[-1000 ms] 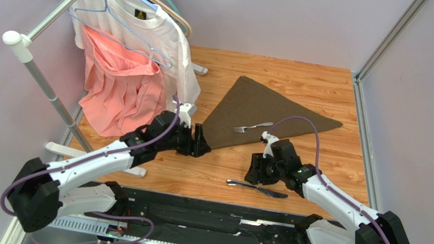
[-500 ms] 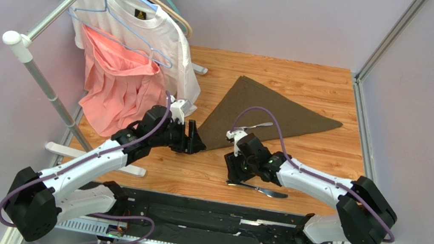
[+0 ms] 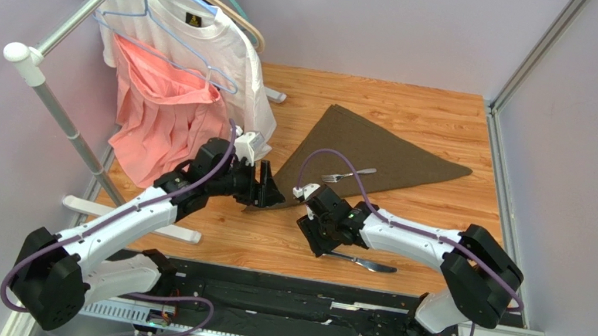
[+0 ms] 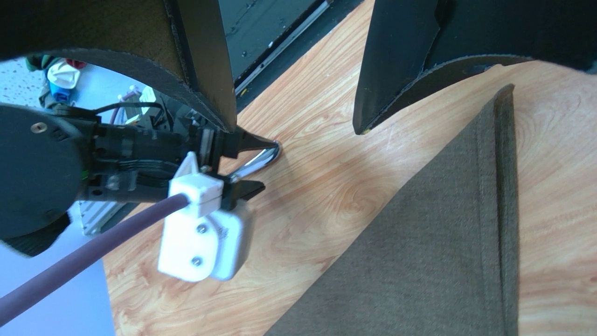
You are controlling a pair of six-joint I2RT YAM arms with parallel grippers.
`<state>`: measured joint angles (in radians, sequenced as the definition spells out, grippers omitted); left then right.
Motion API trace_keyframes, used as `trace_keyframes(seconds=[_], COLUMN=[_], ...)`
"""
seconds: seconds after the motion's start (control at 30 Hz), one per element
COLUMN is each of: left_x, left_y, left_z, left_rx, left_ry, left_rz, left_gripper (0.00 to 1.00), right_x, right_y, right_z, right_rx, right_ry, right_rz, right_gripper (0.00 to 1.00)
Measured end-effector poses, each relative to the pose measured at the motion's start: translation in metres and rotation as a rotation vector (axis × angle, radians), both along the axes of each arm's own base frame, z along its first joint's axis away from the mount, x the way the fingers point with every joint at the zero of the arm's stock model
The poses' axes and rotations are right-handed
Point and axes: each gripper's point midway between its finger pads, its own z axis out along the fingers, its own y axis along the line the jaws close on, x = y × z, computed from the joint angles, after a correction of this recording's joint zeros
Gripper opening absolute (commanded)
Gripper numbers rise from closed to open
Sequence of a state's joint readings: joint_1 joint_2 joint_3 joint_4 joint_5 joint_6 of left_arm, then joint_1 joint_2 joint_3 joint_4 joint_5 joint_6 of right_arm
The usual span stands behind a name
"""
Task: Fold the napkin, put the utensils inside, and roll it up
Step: Grab a utensil with the left arm
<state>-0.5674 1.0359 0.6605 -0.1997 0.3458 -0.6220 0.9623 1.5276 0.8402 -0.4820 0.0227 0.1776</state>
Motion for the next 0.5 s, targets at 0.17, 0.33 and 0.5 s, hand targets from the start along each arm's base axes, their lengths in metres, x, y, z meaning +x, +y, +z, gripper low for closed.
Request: trace_keyframes(seconds=[0.17,0.33,0.5], left_x=[0.005,0.006,0.006], left_y=[-0.008,-0.011,-0.012], left_z=[0.011,0.007,0.005], left_rx=[-0.018,-0.017,-0.016], left_ry=[-0.013,-0.001,0.010], left_rz=[-0.032,-0.048,-0.054], left_gripper=[0.72,0.72,0.72], right_x=[-0.008,-0.012,-0.012], right_y=[-0.005,-0.018,-0.030], right_z=[0.001,0.008,0.010], right_rx=[-0.042,-0.082,-0.117], right_ry=[-0.013,-0.023,-0.031], right_rz=[0.018,0.005,-0.069], right_gripper=[0.52,0.52,0.52])
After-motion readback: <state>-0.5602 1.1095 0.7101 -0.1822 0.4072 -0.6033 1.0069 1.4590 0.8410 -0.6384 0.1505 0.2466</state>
